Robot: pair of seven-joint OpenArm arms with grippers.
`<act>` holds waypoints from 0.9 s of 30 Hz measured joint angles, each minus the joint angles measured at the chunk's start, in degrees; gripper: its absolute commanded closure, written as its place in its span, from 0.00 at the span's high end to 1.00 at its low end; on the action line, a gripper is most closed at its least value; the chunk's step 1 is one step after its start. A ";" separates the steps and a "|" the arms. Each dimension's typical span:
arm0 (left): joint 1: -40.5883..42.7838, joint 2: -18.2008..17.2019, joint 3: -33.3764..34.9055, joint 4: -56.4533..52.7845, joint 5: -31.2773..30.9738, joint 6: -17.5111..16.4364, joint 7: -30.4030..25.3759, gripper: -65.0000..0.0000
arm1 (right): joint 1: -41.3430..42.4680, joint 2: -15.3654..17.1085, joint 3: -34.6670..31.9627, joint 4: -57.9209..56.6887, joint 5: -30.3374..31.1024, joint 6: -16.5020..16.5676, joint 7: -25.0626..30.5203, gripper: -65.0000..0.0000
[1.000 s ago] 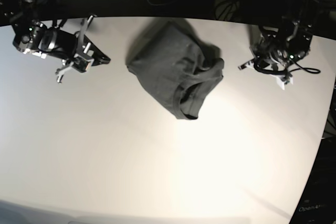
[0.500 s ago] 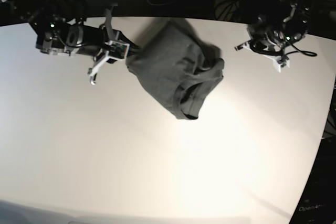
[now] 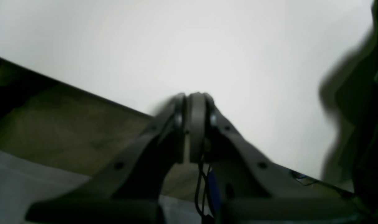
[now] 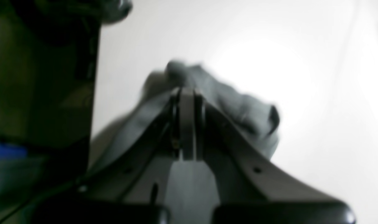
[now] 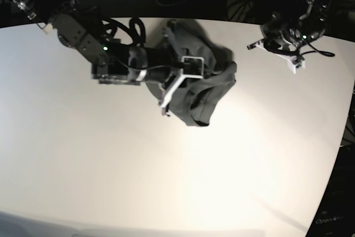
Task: Fold the T-shirt properly
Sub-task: 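Push the bundle's side inward with the right gripper, then withdraw it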
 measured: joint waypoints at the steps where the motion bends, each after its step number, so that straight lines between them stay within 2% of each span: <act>1: 0.04 0.02 0.00 0.00 0.11 -0.02 -0.11 0.05 | 0.68 -1.27 -0.28 -0.66 0.35 0.02 0.39 0.00; 6: 0.04 0.00 -0.09 0.04 -0.07 -0.02 -0.09 0.05 | 2.89 -3.06 -0.72 -6.75 -0.07 1.84 0.28 0.00; 9: 0.02 0.02 -0.09 0.04 -0.02 -0.02 -0.11 0.05 | 3.39 -3.04 -0.15 -10.19 -0.04 1.73 4.07 0.00; 12: -1.11 1.05 -0.11 0.02 0.04 0.52 0.72 0.05 | 3.48 -2.97 -0.20 -13.77 0.11 1.95 5.22 0.00; 14: -4.15 3.63 0.39 -0.63 0.09 0.39 1.05 0.05 | 3.65 -1.84 -0.31 -16.04 -2.45 2.25 5.99 0.00; 17: -8.46 5.57 3.52 -0.59 -0.61 0.20 5.11 0.05 | 3.39 -1.20 1.11 -19.12 -7.34 1.95 5.14 0.00; 22: -14.78 8.39 6.80 -1.01 0.11 0.20 8.11 0.05 | 1.68 2.05 5.57 -19.02 -9.14 1.97 5.49 0.00; 27: -18.45 8.87 6.38 -1.49 0.26 0.22 8.94 0.05 | -1.29 3.43 11.72 -16.15 -9.01 2.01 5.73 0.00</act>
